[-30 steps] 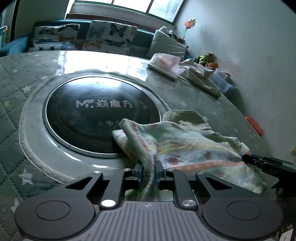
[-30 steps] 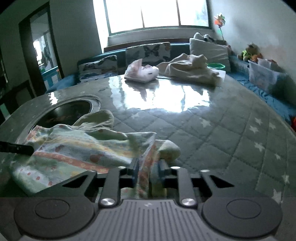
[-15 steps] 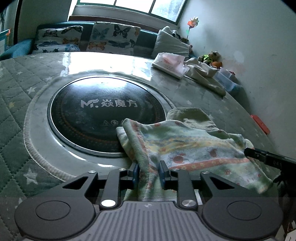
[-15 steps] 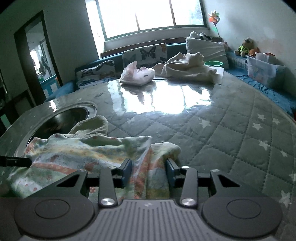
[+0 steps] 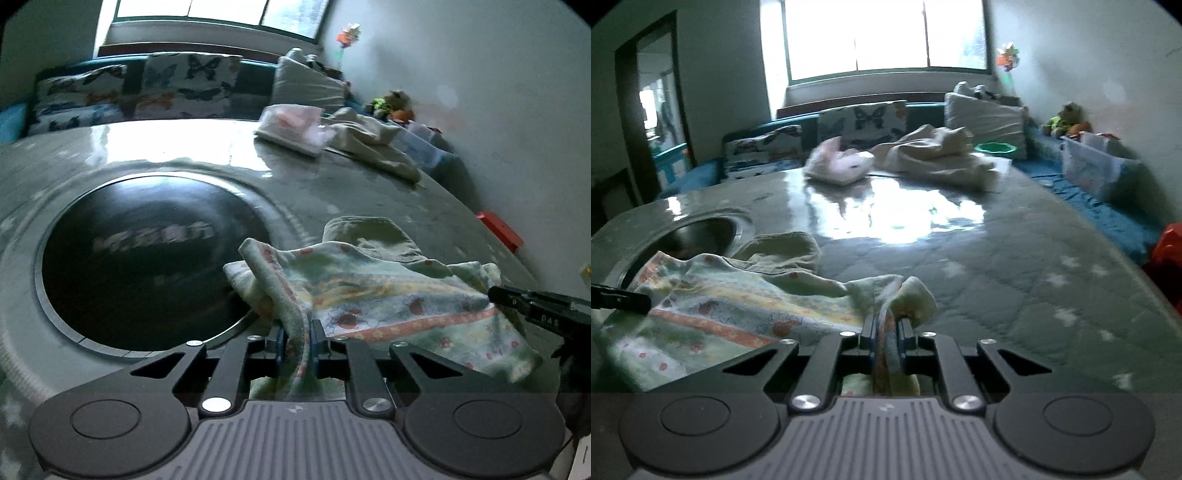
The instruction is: Fold clothes
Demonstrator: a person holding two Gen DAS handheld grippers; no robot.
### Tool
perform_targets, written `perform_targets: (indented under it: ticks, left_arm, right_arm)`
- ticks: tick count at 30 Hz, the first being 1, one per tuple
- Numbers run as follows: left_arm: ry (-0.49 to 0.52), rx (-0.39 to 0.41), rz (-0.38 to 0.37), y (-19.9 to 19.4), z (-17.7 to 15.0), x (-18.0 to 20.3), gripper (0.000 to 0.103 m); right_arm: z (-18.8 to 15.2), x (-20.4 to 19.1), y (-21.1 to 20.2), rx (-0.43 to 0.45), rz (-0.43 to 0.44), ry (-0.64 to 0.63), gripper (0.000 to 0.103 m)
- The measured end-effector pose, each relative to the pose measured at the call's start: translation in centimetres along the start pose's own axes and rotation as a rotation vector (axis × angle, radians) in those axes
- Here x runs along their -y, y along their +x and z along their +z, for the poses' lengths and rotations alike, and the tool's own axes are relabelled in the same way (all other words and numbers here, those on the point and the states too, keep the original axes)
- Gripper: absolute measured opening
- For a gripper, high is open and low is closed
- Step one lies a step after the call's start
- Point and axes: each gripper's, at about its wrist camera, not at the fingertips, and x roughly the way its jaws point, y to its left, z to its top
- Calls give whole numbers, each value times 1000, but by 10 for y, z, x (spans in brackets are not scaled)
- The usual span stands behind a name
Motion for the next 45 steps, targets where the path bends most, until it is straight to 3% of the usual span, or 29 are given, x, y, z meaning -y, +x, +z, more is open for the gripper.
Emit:
perform_targets:
  ticks: [4,11,15,20,22,26,27,29,34,37,43,45]
  left_arm:
    - [34,-5,-16,17,11,20,15]
    - [87,-34,-38,38,17,48,15]
    - [84,-37,-27,38,17,49,15]
    - [72,-38,-10,35,15,45,23]
    - [67,-43,-1,32,12,44,36]
    - [81,-62,-16,32,8,43,31]
    - [77,-68,-26,32,9,43,22]
    - [60,-79,-45,31,12,42,15]
    - [26,-110,-76,28,25,40,11]
    - [2,-126,-89,28,31,39,11]
    - [-30,-140,-112,27,40,40,11]
    - [-43,-141,-122,27,41,39,11]
  right_arm:
    - [3,24,-3,-3,-69,18,3]
    - [-6,52,-10,-12,-71,115,9]
    - [-12,62,-14,-2,-82,173,30]
    - [-14,54,-27,14,-85,112,53]
    - [-14,47,-33,24,-71,86,54]
    - [-10,26,-43,37,1,39,59]
    - [-8,18,-45,34,27,13,59]
    - [-6,-4,-48,36,83,-61,59]
    - [-4,-66,-47,13,276,-245,58]
    - [-9,-107,-39,6,344,-368,58]
    - [-19,-169,-17,54,309,-577,57]
    - [-21,-179,-9,60,293,-601,43]
